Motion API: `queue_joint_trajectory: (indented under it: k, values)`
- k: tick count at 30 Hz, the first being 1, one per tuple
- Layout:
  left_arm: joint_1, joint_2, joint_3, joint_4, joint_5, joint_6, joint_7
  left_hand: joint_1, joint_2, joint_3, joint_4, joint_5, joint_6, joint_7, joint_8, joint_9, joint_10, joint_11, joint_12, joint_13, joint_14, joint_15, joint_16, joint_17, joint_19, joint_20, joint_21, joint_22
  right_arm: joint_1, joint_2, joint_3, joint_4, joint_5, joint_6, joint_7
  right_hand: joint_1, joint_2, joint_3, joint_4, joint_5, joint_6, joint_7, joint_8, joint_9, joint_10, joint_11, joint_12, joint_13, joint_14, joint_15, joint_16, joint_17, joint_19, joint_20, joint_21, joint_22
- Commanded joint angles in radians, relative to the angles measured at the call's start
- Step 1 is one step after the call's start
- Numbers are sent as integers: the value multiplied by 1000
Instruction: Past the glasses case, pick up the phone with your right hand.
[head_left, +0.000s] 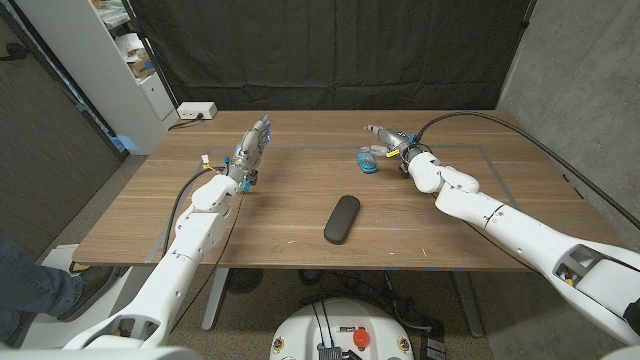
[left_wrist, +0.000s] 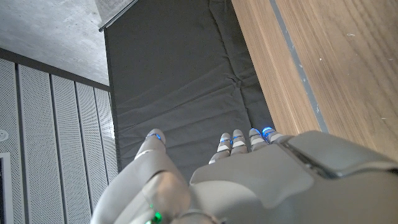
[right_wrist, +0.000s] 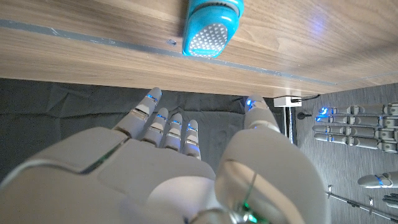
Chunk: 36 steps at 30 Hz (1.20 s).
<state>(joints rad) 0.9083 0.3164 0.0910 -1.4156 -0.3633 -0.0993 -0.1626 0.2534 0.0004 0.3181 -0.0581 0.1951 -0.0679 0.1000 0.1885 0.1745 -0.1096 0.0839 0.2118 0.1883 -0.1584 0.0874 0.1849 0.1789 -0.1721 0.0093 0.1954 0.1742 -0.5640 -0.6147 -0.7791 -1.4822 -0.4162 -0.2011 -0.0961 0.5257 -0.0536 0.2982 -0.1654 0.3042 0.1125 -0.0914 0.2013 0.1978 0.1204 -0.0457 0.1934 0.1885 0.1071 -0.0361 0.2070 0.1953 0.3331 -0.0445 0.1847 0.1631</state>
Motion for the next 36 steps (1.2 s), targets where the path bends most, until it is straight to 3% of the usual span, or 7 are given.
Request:
queue_joint_trajectory:
  k: [1, 36]
  values:
    - [-15, -6, 1, 25, 2, -6, -9, 4, 2, 1, -5, -1, 0, 2, -1, 5, -9, 1, -4, 4, -10, 5, -1, 2, -13, 9, -2, 5, 13, 3, -20, -4, -32, -42, 20, 16, 0, 1, -5, 11, 0, -4, 3, 2, -7, 3, -3, 2, -4, -7, -3, 2, -4, -3, -1, 3]
    - [-21, -9, -2, 31, 6, -7, -17, 7, 5, 0, -11, -2, -3, 0, -2, 5, -13, -1, -5, 4, -16, 7, -1, 2, -18, 16, -2, 5, 10, -2, -67, -57, -105, -168, 87, 52, -11, 9, -6, 26, 4, -4, 5, 2, -14, 13, -3, 3, -9, -2, -5, 4, -16, 12, -3, 4]
